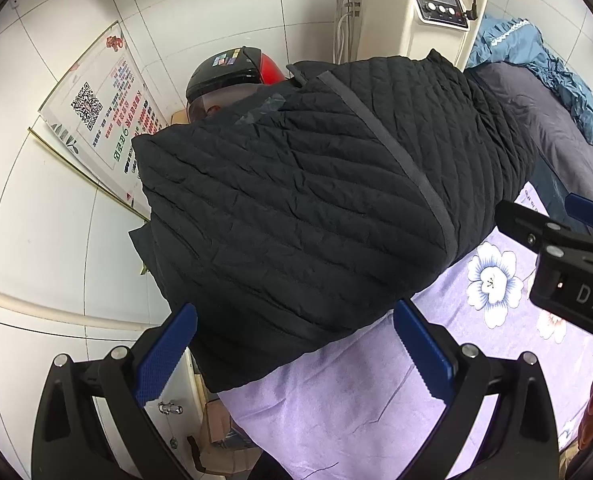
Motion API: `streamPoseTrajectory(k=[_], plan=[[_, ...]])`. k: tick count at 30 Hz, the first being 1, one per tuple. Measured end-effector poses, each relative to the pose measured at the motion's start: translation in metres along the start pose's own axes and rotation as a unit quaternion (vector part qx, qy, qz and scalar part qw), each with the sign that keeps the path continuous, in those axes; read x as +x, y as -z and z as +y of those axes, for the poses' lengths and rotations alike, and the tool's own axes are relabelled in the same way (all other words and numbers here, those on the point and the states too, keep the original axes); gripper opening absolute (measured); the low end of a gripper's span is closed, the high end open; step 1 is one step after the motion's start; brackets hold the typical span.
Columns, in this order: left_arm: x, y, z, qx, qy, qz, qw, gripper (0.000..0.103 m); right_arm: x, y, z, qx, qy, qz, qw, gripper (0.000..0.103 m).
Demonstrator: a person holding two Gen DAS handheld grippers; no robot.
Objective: Fold large clothes
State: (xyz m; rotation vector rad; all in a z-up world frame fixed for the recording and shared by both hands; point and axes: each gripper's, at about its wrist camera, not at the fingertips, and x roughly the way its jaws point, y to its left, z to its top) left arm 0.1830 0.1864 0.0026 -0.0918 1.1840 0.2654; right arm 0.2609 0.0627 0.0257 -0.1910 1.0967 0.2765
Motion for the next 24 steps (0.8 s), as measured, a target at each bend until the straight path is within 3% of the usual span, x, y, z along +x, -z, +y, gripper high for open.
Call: streamPoseTrajectory(k=[13, 24], plan=[[-0.0039, 0.0012, -0.0015, 0.004, 0.000, -0.016, 0.9999, 0.097, 0.0013, 0.0017, 0.0002, -0.001, 0.002, 0.002, 1.000, 0.093], [-0.0001, 0.0013, -0.0009, -0.002, 0.007, -0.001, 1.0000, 0.097, 0.0018, 0.0014, 0.0002, 0.000, 0.001, 0.001, 1.000, 0.093]])
